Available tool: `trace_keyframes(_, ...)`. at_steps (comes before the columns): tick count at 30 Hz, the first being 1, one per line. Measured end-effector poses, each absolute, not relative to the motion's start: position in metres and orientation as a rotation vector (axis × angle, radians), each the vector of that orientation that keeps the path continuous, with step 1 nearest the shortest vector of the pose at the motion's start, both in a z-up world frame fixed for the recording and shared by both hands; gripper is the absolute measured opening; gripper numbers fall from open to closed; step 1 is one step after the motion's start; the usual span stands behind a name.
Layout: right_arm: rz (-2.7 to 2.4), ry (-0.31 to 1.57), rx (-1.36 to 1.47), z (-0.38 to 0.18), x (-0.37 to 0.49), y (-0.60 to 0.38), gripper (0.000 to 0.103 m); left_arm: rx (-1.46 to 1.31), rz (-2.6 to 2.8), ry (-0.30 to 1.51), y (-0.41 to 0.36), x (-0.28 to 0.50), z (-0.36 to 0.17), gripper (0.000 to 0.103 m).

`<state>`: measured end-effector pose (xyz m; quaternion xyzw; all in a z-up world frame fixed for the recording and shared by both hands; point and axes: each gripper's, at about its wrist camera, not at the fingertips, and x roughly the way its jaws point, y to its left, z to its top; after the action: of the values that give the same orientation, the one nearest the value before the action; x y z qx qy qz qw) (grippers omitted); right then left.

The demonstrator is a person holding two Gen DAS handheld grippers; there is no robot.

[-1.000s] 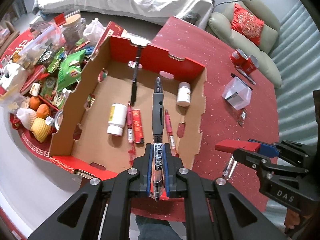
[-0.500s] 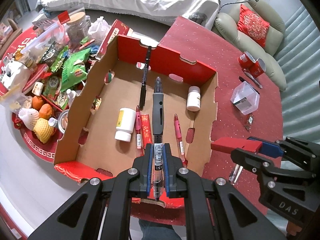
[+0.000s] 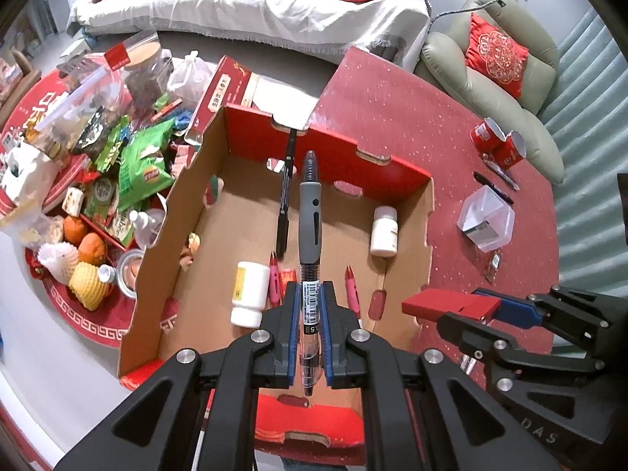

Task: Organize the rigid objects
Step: 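Carry the grey pen and red case over the cardboard box with both grippers, then open both grippers to drop the grey pen and red case into the box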

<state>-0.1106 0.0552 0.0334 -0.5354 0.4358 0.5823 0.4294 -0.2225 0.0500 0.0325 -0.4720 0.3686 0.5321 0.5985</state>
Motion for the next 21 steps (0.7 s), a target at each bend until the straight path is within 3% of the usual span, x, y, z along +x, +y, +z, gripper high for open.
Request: trace_keyframes(21, 1.401, 1.124, -1.343, 0.008, -0.116, 0.086, 0.036, -1.125, 1.245, 0.889, 0.085, -0.221, 0.010, 0.010)
